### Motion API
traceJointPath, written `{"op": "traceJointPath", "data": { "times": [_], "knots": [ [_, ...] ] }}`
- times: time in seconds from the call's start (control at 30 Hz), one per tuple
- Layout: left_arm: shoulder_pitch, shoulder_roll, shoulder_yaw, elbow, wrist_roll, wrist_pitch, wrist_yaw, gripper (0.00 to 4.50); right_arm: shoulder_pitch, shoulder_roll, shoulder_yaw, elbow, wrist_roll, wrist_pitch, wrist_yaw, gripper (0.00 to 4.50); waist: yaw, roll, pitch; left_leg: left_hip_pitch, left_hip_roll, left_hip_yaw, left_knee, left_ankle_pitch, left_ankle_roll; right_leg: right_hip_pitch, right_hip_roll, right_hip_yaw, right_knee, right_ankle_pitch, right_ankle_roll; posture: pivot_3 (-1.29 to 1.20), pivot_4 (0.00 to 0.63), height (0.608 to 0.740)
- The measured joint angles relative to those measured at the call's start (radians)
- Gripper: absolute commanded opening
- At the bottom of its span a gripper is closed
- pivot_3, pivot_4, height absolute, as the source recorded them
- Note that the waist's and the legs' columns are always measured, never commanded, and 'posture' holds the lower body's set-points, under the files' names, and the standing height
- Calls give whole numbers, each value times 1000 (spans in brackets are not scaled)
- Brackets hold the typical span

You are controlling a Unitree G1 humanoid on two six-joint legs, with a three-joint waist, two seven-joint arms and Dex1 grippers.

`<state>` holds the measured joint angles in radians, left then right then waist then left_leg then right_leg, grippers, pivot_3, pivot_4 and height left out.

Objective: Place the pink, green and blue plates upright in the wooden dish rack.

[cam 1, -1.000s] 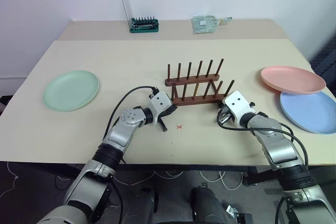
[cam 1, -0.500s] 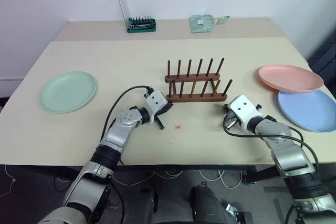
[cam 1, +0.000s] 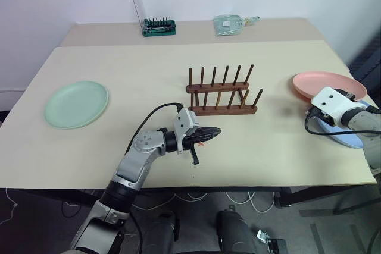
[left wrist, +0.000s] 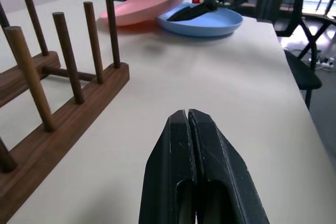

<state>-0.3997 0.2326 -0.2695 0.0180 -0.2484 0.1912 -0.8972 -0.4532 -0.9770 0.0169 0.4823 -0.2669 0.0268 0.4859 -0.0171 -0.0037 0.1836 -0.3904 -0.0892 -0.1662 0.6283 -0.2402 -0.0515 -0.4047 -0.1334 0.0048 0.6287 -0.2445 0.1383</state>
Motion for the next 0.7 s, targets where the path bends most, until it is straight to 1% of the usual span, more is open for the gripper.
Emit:
{"op": "traceJointPath", "data": {
  "times": [0.13, 0.17, 0.23, 0.3, 0.33, 0.4, 0.53, 0.7],
  "knots": [
    [0, 4, 4, 0, 0, 0, 6, 23, -98, -16, 59, 187, -71, -114, -32, 3310, 2, 0, 0, 0, 0, 0, 0, 0, 0, 0, 0, 1, 0, 0, 0, 0, 150, 740],
    [0, 5, 6, 0, 0, 0, 7, 23, -114, -19, 67, 227, -85, -136, -38, 3074, 3, 0, 0, 0, 0, 0, 0, 0, 0, 0, 0, 1, 0, 0, 0, 0, 150, 740],
    [0, 9, 8, -1, 0, 1, 11, 23, -136, -22, 88, 286, -103, -172, -40, 2433, 3, 0, 0, 0, -1, 0, 0, 0, 0, 0, 0, 1, -1, 0, 0, 0, 150, 740],
    [0, 9, 8, -1, 0, 1, 13, 23, -146, -22, 98, 323, -113, -196, -42, 1457, 3, 0, 0, 0, -1, 0, 0, 0, 0, 0, 0, 2, 0, 0, 0, 0, 150, 740],
    [0, 9, 8, -2, 0, 2, 15, 23, -151, -22, 98, 335, -115, -208, -43, 894, 3, 0, 0, 0, -1, 1, 0, 0, 0, 0, 0, 2, 0, 0, 0, 0, 150, 740],
    [0, 8, 8, -3, 0, 5, 19, 23, -152, -21, 98, 337, -120, -219, -45, 26, 1, 0, 0, 0, 0, 1, 0, 0, 0, 0, 0, 2, 0, 0, 0, 0, 150, 740],
    [0, 7, 8, -9, 0, 17, 26, 23, -150, -23, 98, 319, -124, -221, -51, 26, 0, 1, 0, 0, 0, 1, 0, 0, 0, 0, 0, 3, 0, 0, 0, 0, 150, 740],
    [-1, 4, 10, -13, 1, 1, 32, 23, -122, -43, 79, 210, -141, -222, -111, 26, 3, 1, 0, 0, -1, 2, 0, 0, 0, -1, 0, 4, 0, 0, 0, 0, 150, 740]
  ]
}}
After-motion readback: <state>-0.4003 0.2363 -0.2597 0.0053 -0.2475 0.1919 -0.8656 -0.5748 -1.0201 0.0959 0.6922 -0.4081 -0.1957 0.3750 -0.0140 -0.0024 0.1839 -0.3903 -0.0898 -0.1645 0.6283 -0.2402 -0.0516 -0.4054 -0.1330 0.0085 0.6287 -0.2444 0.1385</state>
